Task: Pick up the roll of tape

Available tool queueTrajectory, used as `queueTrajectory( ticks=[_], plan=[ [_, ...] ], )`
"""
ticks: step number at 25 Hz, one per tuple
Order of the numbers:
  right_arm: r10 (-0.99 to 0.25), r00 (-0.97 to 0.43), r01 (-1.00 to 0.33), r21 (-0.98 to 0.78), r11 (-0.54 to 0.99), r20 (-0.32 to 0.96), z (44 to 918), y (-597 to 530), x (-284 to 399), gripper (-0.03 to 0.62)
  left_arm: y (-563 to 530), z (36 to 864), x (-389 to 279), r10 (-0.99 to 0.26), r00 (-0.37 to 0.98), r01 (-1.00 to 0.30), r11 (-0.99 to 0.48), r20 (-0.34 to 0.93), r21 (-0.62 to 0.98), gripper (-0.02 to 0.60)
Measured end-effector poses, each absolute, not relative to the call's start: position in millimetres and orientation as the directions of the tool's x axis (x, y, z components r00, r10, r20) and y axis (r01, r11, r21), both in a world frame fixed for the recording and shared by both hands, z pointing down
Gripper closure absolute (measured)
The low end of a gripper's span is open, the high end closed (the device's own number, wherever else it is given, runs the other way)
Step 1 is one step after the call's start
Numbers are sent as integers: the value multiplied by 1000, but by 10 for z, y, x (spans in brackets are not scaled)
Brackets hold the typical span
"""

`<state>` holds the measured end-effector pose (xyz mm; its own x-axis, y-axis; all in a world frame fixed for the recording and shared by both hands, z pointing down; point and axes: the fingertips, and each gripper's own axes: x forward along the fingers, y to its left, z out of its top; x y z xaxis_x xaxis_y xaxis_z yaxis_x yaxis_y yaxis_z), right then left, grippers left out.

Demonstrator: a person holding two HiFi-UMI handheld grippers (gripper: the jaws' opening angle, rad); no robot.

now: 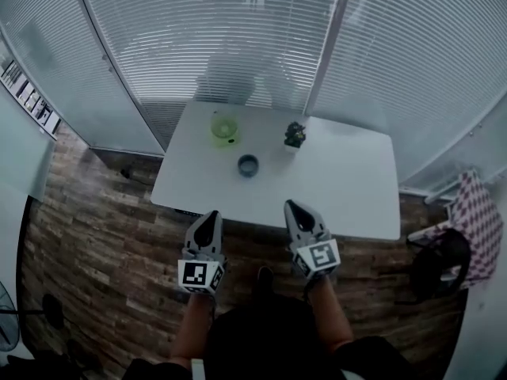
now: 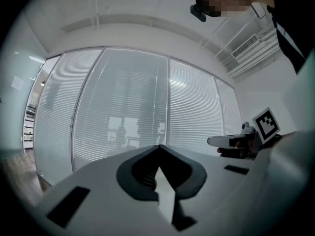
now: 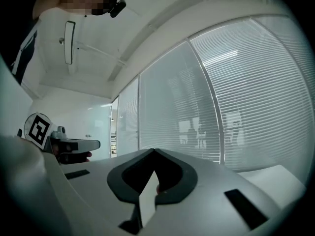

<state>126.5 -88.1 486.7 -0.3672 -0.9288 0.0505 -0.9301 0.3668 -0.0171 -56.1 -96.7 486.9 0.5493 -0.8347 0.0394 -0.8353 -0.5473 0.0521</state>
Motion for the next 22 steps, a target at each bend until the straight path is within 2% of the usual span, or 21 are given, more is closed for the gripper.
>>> queueTrajectory(
  ticks=[14, 22],
  plan=[
    [-871, -483, -875, -20, 483, 91, 5144, -1660, 1234, 588, -1385, 4852, -438, -881, 472, -882, -471, 23, 28, 575],
    [-838, -499, -860, -12, 510, 220, 5631, -2117, 1207, 588, -1629, 4846, -399, -877, 481, -876, -480, 11, 42, 575]
  ],
)
